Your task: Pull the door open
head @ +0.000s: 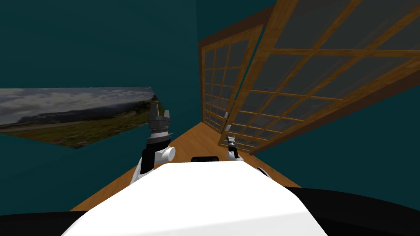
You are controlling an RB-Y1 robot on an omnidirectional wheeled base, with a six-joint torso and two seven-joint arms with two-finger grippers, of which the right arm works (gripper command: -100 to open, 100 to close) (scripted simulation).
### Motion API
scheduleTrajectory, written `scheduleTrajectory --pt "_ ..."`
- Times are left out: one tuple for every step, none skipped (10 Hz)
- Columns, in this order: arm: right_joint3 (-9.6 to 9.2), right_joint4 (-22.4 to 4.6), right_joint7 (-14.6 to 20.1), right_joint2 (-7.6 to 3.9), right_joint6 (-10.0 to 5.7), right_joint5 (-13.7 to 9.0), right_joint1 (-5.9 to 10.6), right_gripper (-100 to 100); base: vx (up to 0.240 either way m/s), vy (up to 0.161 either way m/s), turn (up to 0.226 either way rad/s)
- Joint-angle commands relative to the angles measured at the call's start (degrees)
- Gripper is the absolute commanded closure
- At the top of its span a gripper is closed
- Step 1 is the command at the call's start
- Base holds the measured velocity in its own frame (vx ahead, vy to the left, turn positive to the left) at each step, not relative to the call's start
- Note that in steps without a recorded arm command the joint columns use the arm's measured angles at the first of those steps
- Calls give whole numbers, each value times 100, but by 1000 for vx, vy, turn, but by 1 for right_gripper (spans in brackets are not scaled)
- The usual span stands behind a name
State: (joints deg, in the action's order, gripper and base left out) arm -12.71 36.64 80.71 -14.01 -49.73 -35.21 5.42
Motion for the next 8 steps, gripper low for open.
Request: scheduleTrajectory --pt "12 -163 159 -92 -104 -14 10 -100 238 8 103" --pt "48 -203 285 -215 -157 -45 -53 -100 274 -11 155" --pt "48 -203 285 -215 -157 -45 -53 -100 195 -3 73" --pt "95 -254 448 -373 -225 -85 -134 -100 203 3 156" --pt "113 -274 513 -436 -253 -101 -166 -100 243 -18 146" --pt "129 -291 567 -488 -275 -115 -193 -100 233 8 79" --pt "129 -291 567 -488 -275 -115 -193 -100 148 -2 -15" --pt "129 -214 518 -474 -230 -115 -226 -100 44 -1 -5"
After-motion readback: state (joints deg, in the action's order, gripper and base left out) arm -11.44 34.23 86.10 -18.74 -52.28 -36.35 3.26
